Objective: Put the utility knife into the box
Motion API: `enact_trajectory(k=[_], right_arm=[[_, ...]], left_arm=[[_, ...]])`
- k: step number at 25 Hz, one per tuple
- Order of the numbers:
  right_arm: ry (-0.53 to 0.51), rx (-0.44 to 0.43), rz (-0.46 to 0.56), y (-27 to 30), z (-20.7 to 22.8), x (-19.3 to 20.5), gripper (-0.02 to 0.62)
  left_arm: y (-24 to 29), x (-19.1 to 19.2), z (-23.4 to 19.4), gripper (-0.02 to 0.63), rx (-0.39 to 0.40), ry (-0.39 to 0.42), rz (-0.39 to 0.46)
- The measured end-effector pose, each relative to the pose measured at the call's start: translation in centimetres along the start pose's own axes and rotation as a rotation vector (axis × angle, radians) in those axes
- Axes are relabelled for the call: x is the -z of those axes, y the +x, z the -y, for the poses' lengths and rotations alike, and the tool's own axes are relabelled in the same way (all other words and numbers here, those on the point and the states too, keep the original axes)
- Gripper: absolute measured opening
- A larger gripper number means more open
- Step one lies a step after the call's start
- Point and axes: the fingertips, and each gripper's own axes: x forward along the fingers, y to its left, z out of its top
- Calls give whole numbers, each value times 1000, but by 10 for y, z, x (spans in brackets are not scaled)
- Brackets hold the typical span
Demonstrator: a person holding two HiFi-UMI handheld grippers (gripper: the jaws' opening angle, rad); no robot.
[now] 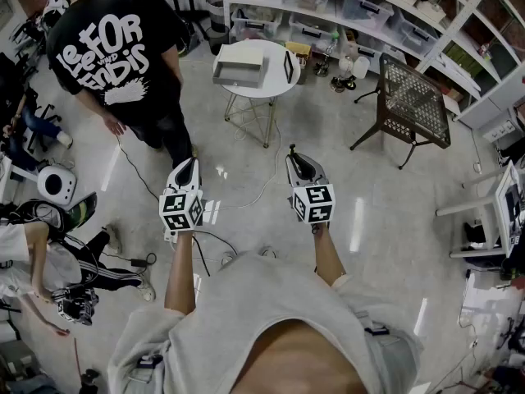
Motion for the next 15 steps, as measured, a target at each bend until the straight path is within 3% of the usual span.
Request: enact_trajectory(k=[15], right_arm=[[21,-27,-1,-12,12,7,72]], left_arm=[[-3,2,20,23,-21,5,-10]])
